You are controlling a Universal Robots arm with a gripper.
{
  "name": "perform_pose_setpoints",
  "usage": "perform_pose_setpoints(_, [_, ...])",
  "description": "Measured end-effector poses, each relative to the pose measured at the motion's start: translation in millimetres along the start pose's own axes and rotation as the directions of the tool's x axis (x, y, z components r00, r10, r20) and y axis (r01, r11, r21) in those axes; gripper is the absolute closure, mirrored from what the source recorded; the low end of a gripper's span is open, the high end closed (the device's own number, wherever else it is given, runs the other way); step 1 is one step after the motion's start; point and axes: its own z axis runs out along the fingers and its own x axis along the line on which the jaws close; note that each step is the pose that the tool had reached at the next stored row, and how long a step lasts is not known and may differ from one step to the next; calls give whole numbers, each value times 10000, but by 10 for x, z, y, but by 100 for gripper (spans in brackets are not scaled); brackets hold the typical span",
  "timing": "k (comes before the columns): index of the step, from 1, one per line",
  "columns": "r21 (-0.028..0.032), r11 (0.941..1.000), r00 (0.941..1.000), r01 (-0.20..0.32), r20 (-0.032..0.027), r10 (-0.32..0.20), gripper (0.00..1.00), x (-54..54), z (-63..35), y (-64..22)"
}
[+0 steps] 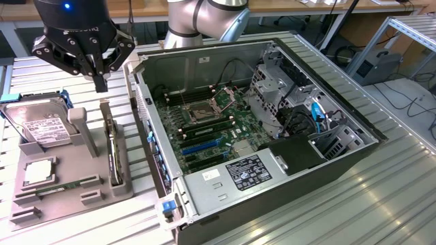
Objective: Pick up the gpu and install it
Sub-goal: 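Reach for the gpu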
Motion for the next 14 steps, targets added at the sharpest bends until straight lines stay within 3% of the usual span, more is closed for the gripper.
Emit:
perform_pose_setpoints(12, [0,10000,10000,0,0,0,89,20,0,-2])
perform_pose_setpoints(14, [0,10000,10000,1,0,-1,89,17,-2,-38])
